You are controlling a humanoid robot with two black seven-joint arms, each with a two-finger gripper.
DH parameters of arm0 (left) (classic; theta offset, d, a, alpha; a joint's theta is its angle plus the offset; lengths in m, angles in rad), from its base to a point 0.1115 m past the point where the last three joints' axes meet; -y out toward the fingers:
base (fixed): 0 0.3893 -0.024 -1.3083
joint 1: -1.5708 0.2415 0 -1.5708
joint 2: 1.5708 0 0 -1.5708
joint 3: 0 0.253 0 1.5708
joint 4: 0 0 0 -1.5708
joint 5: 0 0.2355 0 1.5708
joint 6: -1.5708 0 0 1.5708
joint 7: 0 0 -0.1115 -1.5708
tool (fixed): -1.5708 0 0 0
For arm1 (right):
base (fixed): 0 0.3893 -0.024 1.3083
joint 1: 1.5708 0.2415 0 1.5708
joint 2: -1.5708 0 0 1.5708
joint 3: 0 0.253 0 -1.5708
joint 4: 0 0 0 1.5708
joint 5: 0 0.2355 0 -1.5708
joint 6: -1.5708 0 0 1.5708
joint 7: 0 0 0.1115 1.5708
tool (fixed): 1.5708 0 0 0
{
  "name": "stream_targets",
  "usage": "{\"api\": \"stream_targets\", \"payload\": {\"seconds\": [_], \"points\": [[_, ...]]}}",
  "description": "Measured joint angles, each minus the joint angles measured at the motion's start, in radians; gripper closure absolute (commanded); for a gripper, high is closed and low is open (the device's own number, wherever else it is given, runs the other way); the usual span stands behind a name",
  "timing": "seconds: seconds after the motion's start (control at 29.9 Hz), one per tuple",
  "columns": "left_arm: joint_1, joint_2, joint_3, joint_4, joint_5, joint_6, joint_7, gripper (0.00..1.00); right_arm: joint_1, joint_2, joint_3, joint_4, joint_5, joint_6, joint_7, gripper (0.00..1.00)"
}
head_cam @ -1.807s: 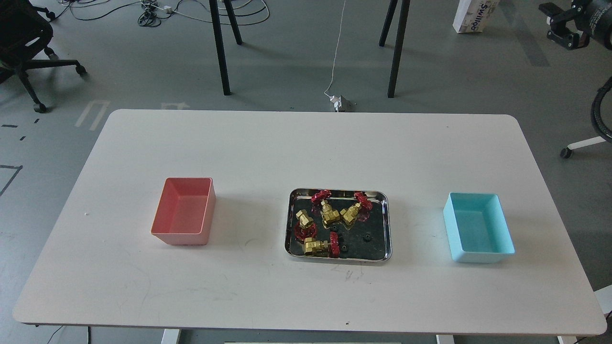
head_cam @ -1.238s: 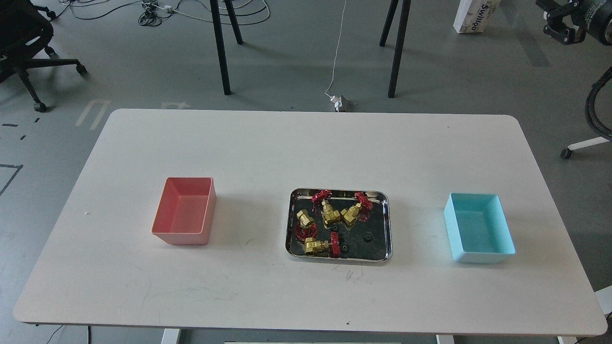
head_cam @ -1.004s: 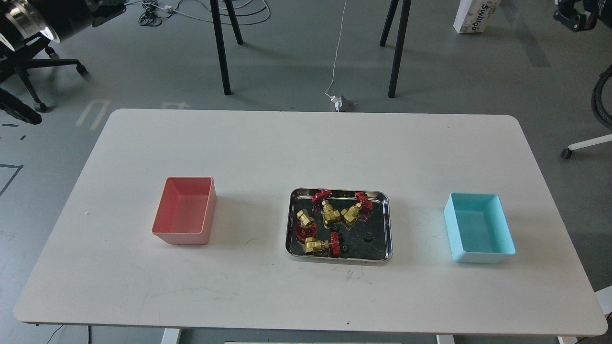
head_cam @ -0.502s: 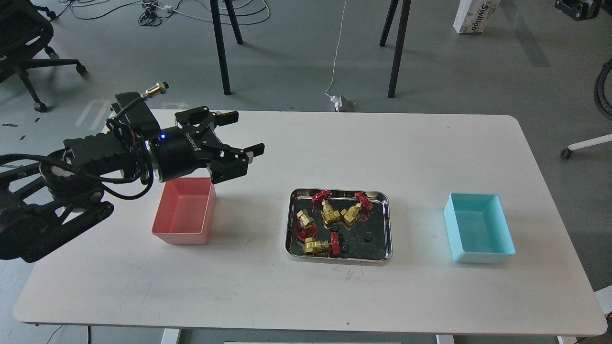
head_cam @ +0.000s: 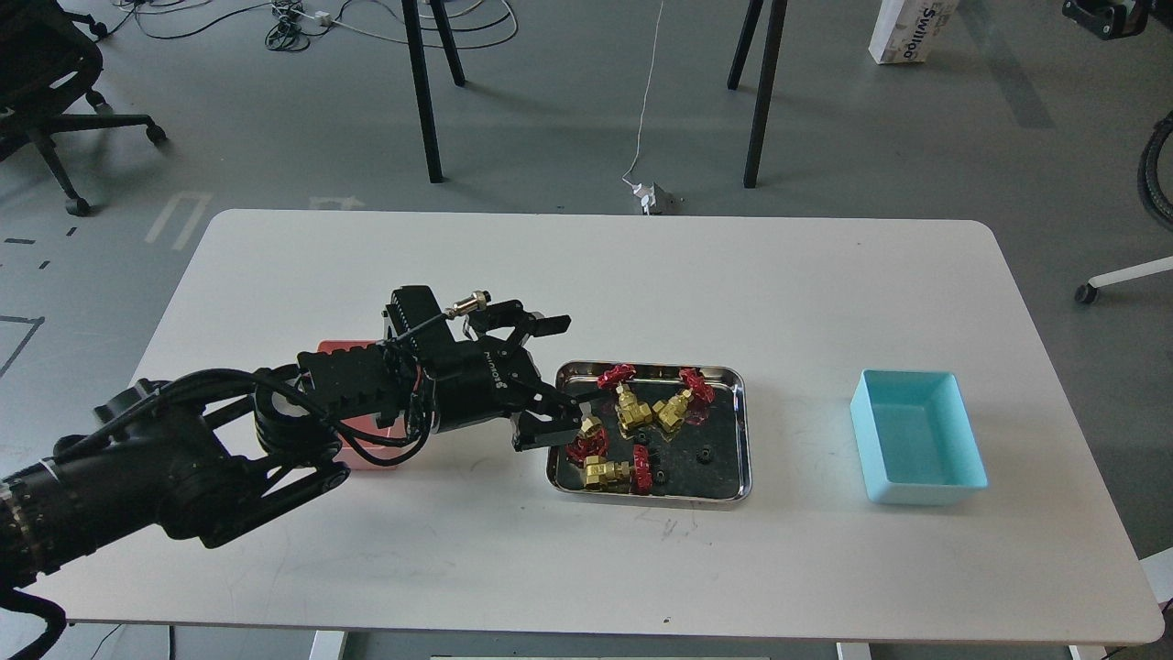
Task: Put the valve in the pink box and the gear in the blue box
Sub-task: 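Reach the left gripper over the metal tray toward a brass valve, then close the left gripper on a red-handled brass valve in the tray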
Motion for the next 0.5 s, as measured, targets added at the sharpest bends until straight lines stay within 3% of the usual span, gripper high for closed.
{"api": "stream_targets", "payload": {"seconds": [0.27,0.5], "points": [[0.022,-0.131,0.016,0.173,0.0,0.014,-0.009,0.02,-0.003,0.001,-0.001,-0.002,-0.002,0.0,0.0,0.01],[0.072,-0.166,0.017,0.248,0.0,0.015,-0.014,0.02,-0.006,0.001,-0.001,-0.002,-0.003,0.0,0.0,0.01]]}}
